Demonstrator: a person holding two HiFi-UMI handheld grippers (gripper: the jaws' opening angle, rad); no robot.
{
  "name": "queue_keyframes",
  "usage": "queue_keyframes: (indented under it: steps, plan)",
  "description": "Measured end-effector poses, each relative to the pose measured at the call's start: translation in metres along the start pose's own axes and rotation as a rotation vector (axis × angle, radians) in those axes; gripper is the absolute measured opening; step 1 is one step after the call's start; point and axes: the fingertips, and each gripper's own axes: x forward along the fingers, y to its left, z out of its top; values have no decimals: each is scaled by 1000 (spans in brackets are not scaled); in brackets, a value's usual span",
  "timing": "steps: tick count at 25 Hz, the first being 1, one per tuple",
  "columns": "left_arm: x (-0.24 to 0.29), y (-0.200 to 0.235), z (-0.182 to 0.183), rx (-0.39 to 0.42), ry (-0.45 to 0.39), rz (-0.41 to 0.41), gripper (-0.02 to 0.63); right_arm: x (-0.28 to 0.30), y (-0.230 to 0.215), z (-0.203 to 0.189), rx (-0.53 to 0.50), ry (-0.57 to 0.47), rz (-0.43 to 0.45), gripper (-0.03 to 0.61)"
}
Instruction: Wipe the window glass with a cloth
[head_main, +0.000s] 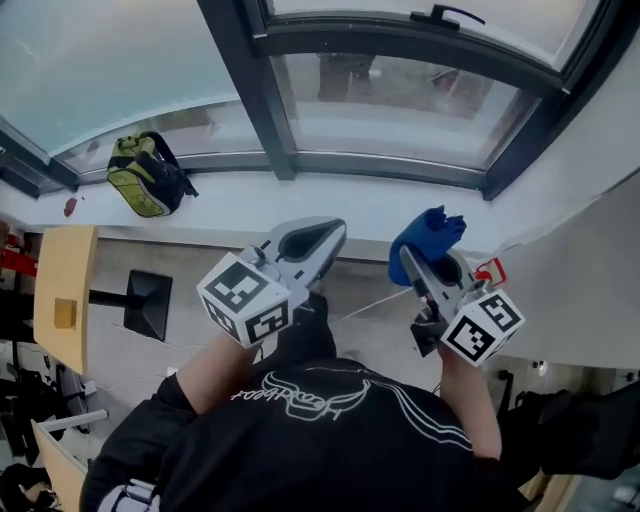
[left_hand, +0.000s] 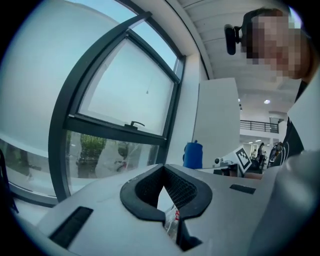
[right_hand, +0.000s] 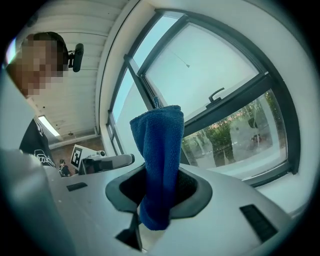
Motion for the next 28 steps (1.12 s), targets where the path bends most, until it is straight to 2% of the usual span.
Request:
queue_keyframes:
  steps: [8,13,17,20,25,28]
  plan:
    - [49,90,-12,-42,-23,6,5,86,-52,4,-39,25,1,94]
    - [70,180,-24,-33,-9,79,5,178,-88,-8,-43,69,17,94]
    - [78,255,-34,-63,13,137,5,259,-113,-26,-16,108,42,94]
    - [80,306,-39,-76,16,188,5,318,-128,-39,-52,142,54,94]
    - [81,364,-38,-67,29,238,5,401,-145,-45,-99,155,67,94]
    - [80,388,-43,-64,56,247,5,447,-158,-48,-135,159,40,94]
